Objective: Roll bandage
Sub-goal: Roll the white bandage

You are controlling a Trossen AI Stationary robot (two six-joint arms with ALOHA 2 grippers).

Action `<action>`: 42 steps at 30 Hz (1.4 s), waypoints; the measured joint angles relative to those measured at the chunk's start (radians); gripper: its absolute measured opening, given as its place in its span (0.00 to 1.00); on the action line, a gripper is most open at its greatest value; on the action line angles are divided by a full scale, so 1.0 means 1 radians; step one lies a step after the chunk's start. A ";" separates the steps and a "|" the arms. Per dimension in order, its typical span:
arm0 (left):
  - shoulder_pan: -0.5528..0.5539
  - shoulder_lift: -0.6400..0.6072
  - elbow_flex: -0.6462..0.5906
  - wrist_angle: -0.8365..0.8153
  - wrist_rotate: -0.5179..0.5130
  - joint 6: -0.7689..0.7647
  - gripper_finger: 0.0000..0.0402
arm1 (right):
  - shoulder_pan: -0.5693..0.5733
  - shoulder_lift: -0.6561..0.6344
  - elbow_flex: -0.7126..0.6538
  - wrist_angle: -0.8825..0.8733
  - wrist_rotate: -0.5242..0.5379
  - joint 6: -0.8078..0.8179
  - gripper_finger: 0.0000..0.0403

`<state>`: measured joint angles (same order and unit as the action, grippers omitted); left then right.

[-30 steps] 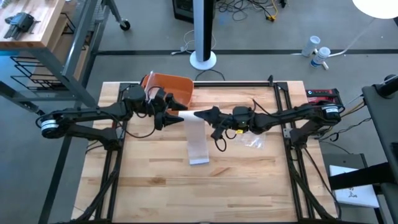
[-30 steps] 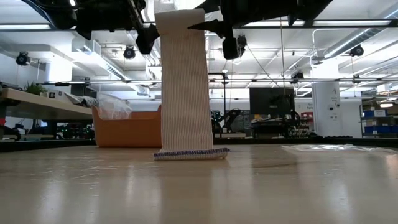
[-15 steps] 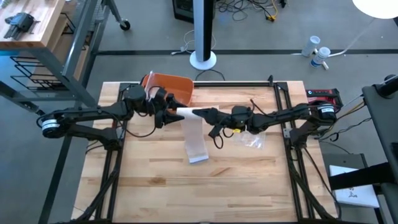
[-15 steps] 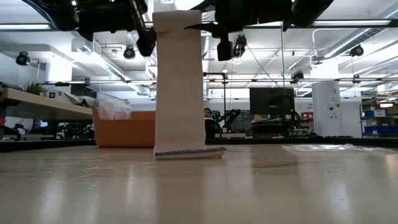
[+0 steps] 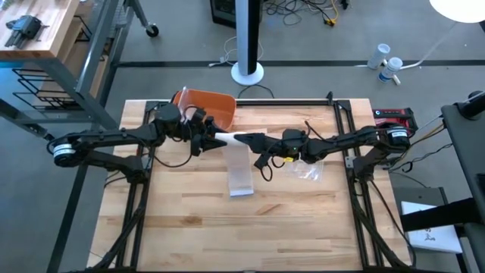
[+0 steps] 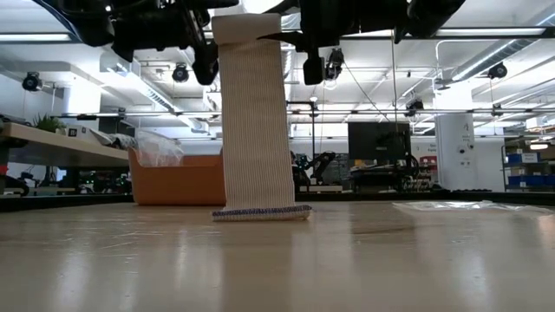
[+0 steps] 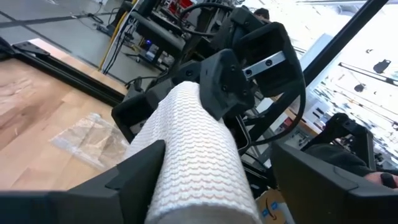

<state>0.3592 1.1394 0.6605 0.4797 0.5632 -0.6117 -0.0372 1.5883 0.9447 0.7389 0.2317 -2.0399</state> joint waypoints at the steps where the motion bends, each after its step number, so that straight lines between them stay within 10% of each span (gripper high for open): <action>1: 0.000 0.003 0.000 0.000 0.000 0.000 0.66 | 0.000 0.000 0.000 0.001 0.000 0.000 0.22; 24: -0.001 0.015 0.000 0.003 -0.006 0.001 0.25 | 0.000 -0.002 0.000 0.003 0.000 0.050 0.37; 42: 0.000 -0.009 0.000 0.017 -0.165 0.312 0.26 | 0.040 -0.072 0.000 -0.068 -0.001 1.225 0.73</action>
<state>0.3592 1.1306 0.6605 0.4969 0.3981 -0.2995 0.0025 1.5167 0.9447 0.6713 0.2305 -0.8149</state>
